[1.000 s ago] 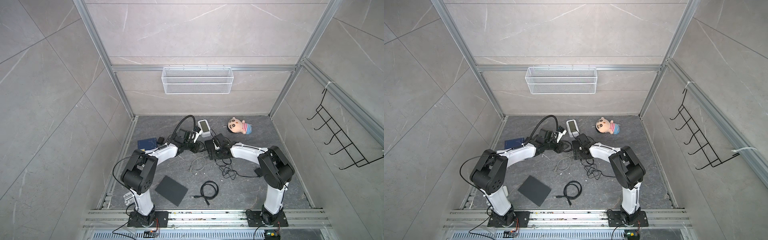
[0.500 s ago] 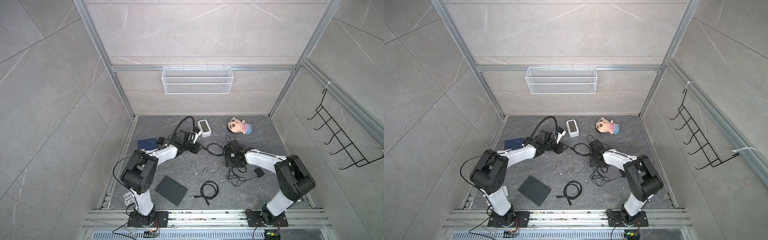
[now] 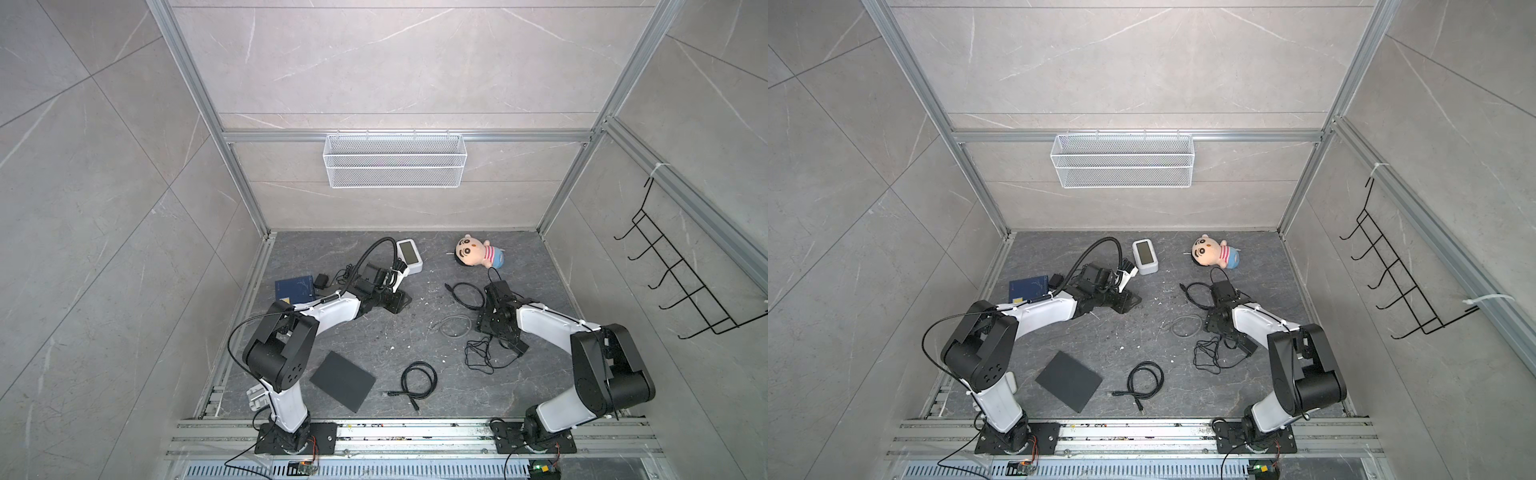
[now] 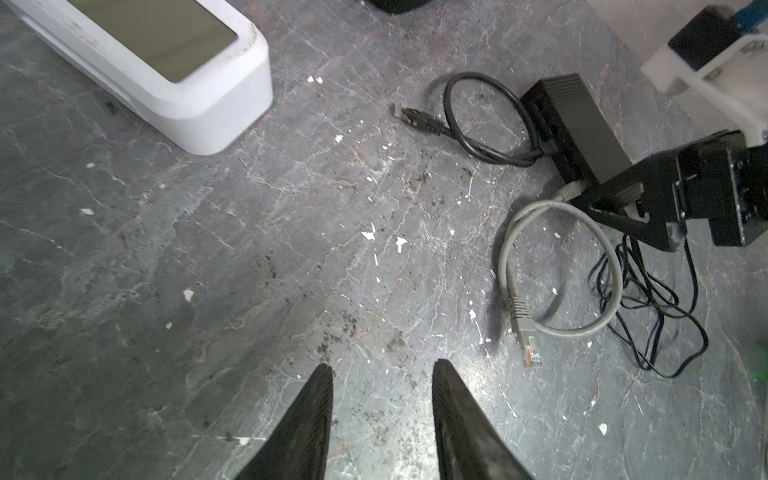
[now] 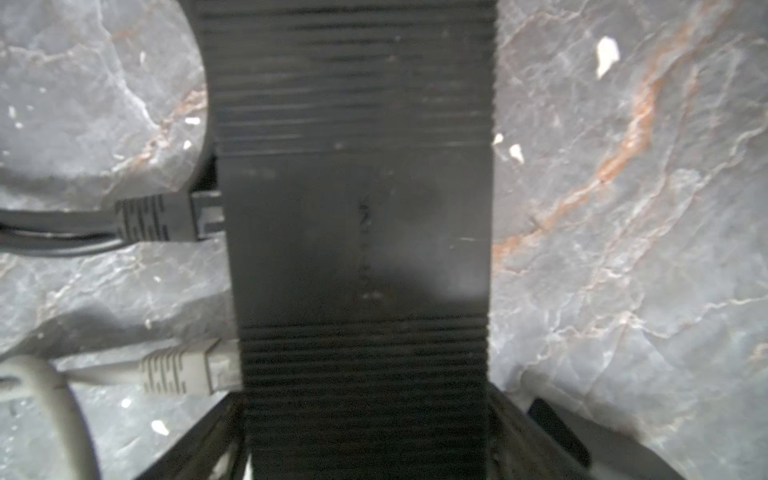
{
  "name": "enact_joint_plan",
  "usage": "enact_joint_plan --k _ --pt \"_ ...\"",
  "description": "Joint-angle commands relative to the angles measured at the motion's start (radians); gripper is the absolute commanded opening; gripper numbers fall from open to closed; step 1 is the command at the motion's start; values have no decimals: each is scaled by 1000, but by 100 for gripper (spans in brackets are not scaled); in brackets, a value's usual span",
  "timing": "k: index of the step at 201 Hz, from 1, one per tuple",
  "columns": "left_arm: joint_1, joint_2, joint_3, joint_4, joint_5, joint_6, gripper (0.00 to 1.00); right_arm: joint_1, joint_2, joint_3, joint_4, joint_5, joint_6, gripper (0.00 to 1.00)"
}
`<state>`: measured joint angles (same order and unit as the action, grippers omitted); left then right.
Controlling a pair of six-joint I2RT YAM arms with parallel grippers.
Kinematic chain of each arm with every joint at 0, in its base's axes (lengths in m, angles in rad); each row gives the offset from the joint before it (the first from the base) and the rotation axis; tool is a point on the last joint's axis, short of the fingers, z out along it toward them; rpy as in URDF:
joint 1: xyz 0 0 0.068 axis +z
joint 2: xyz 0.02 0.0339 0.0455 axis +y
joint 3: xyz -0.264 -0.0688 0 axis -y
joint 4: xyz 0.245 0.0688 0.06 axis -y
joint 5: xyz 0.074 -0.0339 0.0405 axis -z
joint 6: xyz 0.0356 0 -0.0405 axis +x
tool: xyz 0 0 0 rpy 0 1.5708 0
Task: Insert the plug into the switch port
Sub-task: 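Release the switch box with right while left moves toward the black cable coil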
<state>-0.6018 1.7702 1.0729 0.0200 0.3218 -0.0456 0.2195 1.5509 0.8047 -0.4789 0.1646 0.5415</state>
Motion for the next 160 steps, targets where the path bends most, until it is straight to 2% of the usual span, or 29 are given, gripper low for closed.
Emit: enact_joint_plan --k 1,20,61,91,160 --pt "-41 -57 -15 -84 -53 -19 42 2 -69 35 -58 -53 -7 90" --pt "-100 -84 -33 -169 -94 1 43 15 -130 37 -93 -133 -14 92" --pt "-231 -133 -88 -301 -225 -35 43 106 -219 25 -129 -164 -8 94" --pt "-309 -178 -130 -354 -273 -83 43 113 -225 5 -117 -163 -8 94" --pt "-414 -168 -152 -446 -297 -125 43 119 -210 -42 -61 -201 -19 94"
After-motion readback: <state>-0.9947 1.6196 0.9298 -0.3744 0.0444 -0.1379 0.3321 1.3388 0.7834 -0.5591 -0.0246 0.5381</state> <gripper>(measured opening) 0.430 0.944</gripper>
